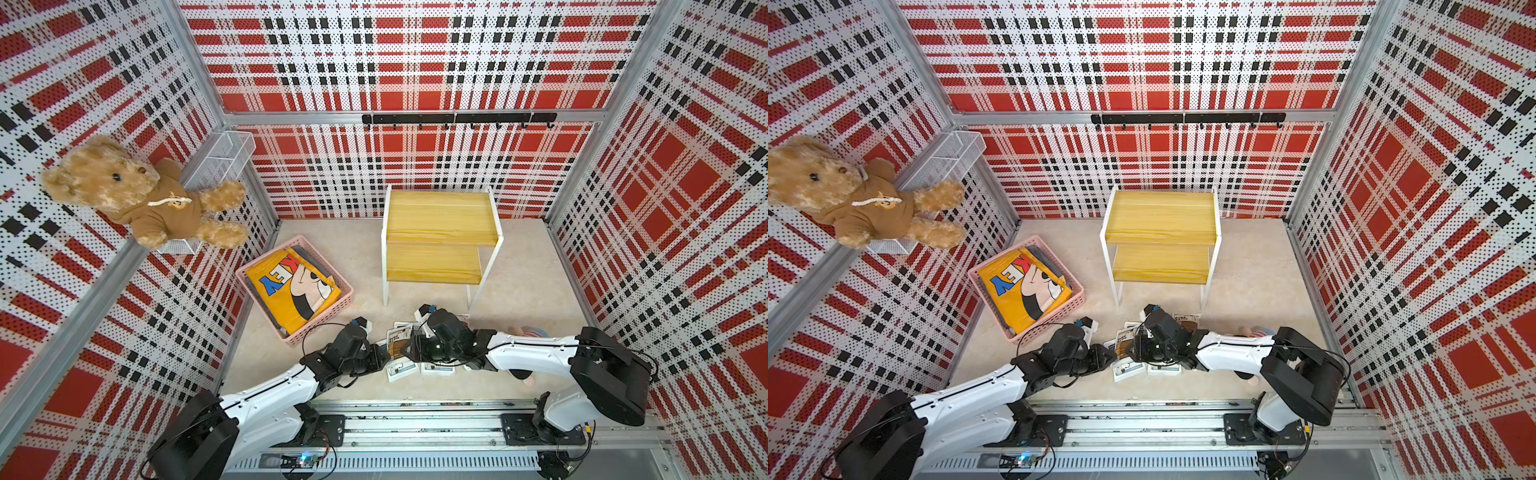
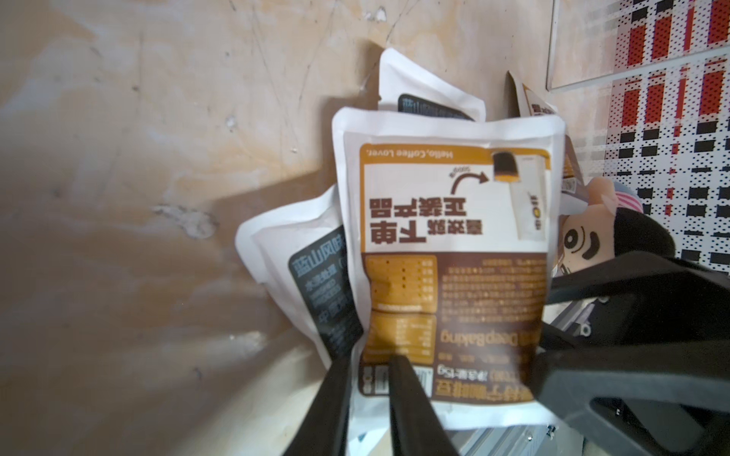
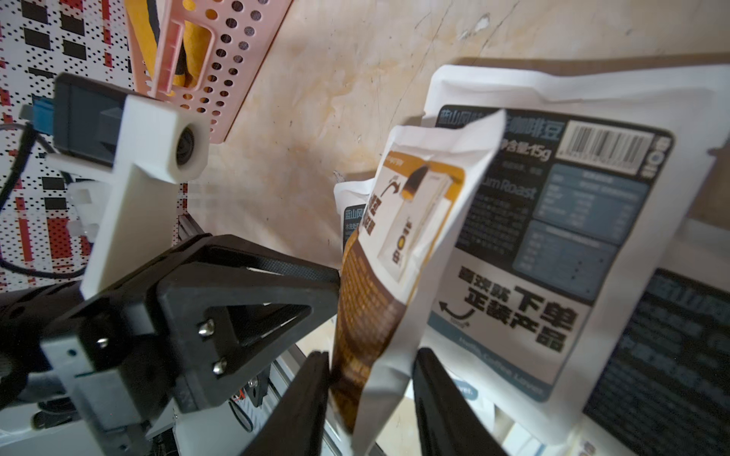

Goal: Place the bagged coffee beans on the shelf by color
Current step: Pick up the bagged coffee beans at the center of the board.

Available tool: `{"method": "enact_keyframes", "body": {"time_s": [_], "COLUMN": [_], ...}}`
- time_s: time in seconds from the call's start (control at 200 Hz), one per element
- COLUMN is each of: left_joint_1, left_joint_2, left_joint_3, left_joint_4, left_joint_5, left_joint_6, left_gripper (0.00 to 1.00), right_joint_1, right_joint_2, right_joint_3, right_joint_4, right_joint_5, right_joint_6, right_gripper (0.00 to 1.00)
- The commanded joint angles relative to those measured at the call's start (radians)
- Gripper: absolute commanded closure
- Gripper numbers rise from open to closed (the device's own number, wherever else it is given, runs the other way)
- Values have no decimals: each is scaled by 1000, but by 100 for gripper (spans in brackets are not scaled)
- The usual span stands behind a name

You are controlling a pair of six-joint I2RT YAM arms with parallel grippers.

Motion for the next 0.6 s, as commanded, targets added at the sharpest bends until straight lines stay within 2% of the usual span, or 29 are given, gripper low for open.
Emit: {"method": "enact_keyframes", "body": {"time_s": [0.0,0.075,0.291,0.366,0.501,0.596], "left_joint_1": [-7,-8,-8,-7,-1,22], "left_joint_2": [4,4,-2,-7,-38,-88], "left_joint_3": [-6,-10,-16,-18,-16,-5], "left_joint_4": [16,18,20,19,4,-36], "left_joint_5": [7,6,5,3,-7,-24], "left_joint_6": [1,-1,-4,-7,-15,-11], "left_gripper": [76,76,76,75,59,53], "right_joint_1": [4,5,5,4,5,3], "right_joint_2": [19,28,8,-7,-70,-130], "right_joint_3": [-7,-10,-21,-21,-20,-14], "right_joint_4": [21,18,0,-18,-74,-128], "right_joint_5": [1,-6,1,12,53,92], "right_joint_6": [2,5,8,8,2,-11], "right_gripper": [64,67,85,87,91,92]}}
